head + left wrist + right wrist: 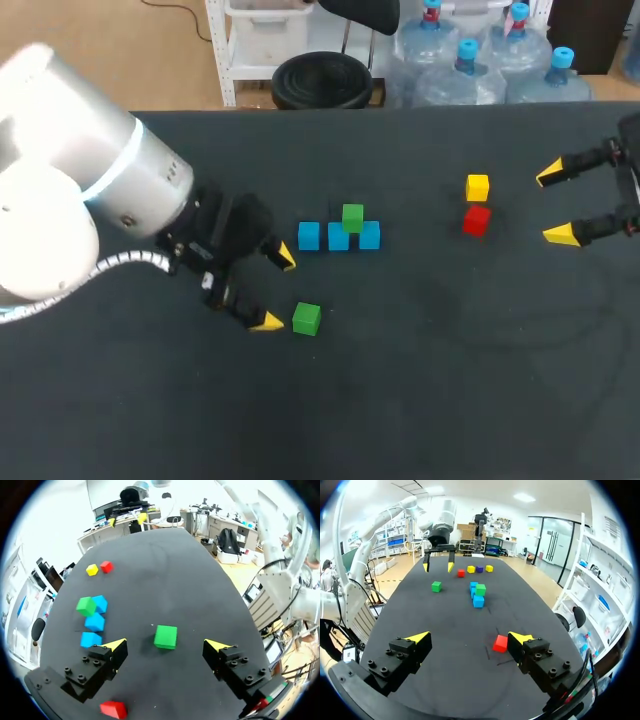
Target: Place the blue cubes, place green cubes on the blue cubes, place the yellow cubes on the green cubes, then place the red cubes on the yellow cubes, and place purple cube on the red cubes.
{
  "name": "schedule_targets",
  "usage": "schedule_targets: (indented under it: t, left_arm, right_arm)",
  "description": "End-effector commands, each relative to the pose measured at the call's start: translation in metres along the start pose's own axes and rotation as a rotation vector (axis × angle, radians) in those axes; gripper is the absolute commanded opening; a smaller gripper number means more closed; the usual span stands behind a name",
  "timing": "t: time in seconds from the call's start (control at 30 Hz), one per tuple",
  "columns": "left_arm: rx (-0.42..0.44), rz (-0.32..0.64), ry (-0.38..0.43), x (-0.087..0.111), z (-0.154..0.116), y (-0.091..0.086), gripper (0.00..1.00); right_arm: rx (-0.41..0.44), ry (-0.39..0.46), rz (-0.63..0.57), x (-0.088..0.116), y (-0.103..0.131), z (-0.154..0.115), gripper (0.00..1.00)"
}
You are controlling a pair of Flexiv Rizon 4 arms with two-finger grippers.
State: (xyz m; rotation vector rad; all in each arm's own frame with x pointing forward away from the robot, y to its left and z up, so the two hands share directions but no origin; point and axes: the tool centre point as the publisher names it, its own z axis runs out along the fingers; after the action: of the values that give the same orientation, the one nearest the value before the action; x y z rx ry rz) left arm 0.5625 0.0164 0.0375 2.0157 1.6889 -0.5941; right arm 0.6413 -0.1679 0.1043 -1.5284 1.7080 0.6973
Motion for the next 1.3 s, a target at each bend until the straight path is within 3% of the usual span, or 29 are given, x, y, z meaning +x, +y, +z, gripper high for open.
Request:
schedule_targets:
  t: [0.03, 0.43, 0.93, 1.07, 1.23, 1.3]
  left_arm:
    - [0.008, 0.005, -0.006, 0.003, 0.014, 0.001, 1.00]
    - [0.023, -0.008, 0.007, 0.012, 0.033, 0.000, 1.00]
    - [0.046, -0.003, 0.024, 0.009, 0.042, 0.005, 1.00]
    - [0.049, -0.004, 0.027, 0.008, 0.043, 0.005, 0.86]
    - [0.054, -0.005, 0.032, 0.008, 0.044, 0.007, 0.78]
    - [0.054, -0.004, 0.034, 0.007, 0.044, 0.007, 0.70]
  right_arm:
    - [0.000, -0.002, -0.001, 0.000, 0.000, 0.001, 1.00]
    - [0.000, -0.002, -0.001, 0.000, 0.000, 0.001, 1.00]
    - [0.000, -0.002, -0.001, 0.000, 0.000, 0.001, 1.00]
    - [0.000, -0.002, -0.001, 0.000, 0.000, 0.001, 1.00]
    - [0.000, -0.002, -0.001, 0.000, 0.000, 0.001, 1.00]
    - [0.000, -0.002, -0.001, 0.000, 0.000, 0.001, 1.00]
